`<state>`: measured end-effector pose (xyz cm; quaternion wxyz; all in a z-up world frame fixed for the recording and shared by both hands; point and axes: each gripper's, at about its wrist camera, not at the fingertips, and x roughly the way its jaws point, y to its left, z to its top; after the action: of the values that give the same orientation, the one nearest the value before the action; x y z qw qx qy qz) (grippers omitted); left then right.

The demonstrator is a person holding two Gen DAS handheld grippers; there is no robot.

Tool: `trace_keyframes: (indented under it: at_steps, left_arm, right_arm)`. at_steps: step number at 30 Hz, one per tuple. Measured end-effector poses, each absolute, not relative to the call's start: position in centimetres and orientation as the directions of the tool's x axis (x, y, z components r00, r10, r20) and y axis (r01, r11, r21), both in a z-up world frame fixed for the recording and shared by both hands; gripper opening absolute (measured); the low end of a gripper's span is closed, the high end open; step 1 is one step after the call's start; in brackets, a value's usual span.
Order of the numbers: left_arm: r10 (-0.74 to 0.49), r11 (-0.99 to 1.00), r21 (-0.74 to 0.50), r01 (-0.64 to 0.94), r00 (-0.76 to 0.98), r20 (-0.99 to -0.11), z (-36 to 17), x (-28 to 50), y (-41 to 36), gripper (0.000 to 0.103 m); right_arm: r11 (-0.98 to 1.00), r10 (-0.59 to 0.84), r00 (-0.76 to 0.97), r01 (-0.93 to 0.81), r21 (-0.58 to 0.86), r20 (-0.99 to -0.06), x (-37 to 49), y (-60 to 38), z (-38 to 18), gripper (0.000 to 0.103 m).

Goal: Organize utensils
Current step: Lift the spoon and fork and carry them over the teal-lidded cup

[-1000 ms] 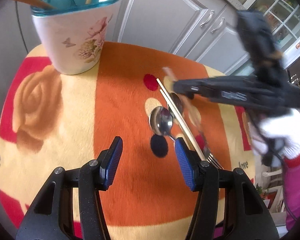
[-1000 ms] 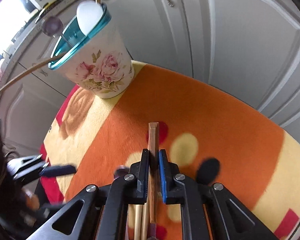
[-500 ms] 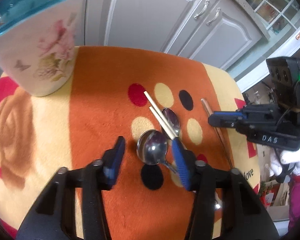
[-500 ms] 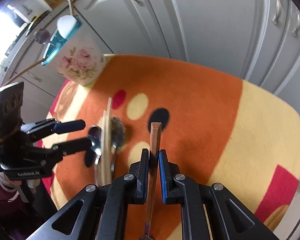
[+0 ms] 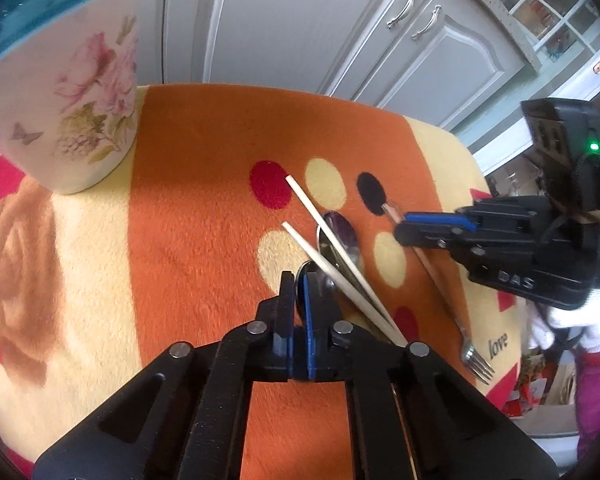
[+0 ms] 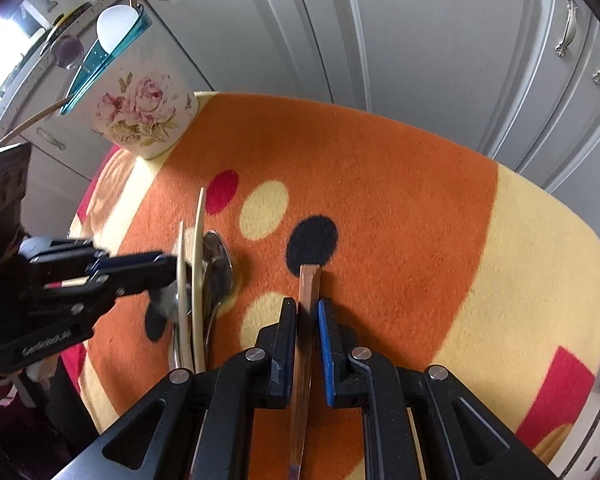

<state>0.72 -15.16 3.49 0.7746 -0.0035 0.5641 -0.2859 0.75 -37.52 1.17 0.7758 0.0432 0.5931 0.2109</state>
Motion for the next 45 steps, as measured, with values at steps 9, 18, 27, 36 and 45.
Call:
trace_keyframes:
  at_steps: [9,18,27,36,45]
  left_arm:
    - [-0.484,0.826,-0.313,0.469,0.305,-0.820,9.5,-2.0,-13.2,0.001]
    - [-0.509,0.822,-0.287,0.491,0.409,-0.758,15.3,-4.2,-11.4,0.001]
    - [-0.515,0.838,-0.273,0.473,0.520,-0.681,21.2,-4.9,-8.9,0.001]
    - [-0.456,0.887,-0.256,0.385,0.639,-0.619,26.0,-3.2,-4.7,0.001]
    - [-0.294,0.955,-0.150,0.256,0.755,-0.586,28.8,0.6,-0.7,0.001]
  right_arm:
    - [0.896,0.421,0.314,-0.288,0.337,-0.851,-2.4,-39.5,5.8,0.009]
    - [0.902,0.417,0.422,-0.305,0.307,-0.805,-6.5,-41.2,11.5,0.009]
    - [0.904,0.410,0.489,-0.329,0.272,-0.770,-9.3,-41.3,15.3,0.009]
    - [0.895,0.426,0.529,-0.366,0.255,-0.734,-8.9,-40.2,18.3,0.009]
    - [0.868,0.464,0.591,-0.452,0.206,-0.659,-5.7,-36.9,24.7,0.009]
